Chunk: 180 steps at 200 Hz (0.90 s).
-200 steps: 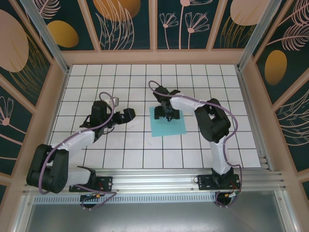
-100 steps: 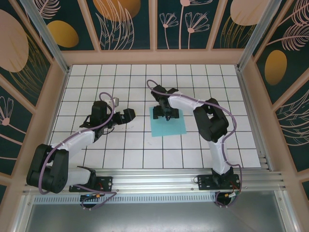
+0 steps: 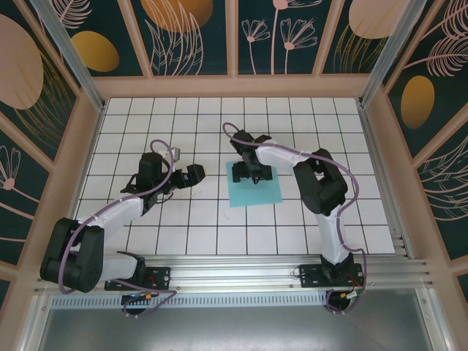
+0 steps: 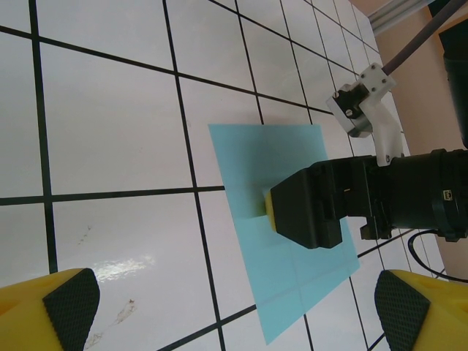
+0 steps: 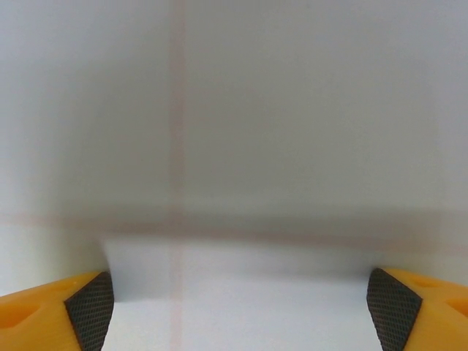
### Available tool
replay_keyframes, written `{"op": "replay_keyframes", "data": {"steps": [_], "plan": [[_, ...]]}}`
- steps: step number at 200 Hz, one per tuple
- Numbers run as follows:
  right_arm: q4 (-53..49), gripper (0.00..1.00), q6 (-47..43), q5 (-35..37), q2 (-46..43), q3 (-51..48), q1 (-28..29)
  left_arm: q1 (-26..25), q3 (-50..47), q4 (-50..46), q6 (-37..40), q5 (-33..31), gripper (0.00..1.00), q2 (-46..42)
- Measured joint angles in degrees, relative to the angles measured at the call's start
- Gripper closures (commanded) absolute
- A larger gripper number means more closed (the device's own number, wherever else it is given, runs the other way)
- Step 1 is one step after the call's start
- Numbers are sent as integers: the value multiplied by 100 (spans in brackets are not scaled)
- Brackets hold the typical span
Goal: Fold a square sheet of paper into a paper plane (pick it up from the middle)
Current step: Fold the square sheet of paper in half at the center of the table.
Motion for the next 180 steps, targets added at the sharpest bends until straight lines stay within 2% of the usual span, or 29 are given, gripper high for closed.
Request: {"op": "replay_keyframes", "data": {"steps": [61,102,126,161,180], "plan": [[61,18,22,57,-76,-90,-15,0,0,0,0,2,1,2],[68,28,44,63,-76,-85,-15,0,2,0,0,4,2,20],[72,25,66,63,-76,-85,-15,2,4,0,0,4,1,22],[74,25,107,63,-76,-85,-15,2,4,0,0,4,1,24],[61,33,131,66,-76,-68,-15,2,4,0,0,7,1,35]]}}
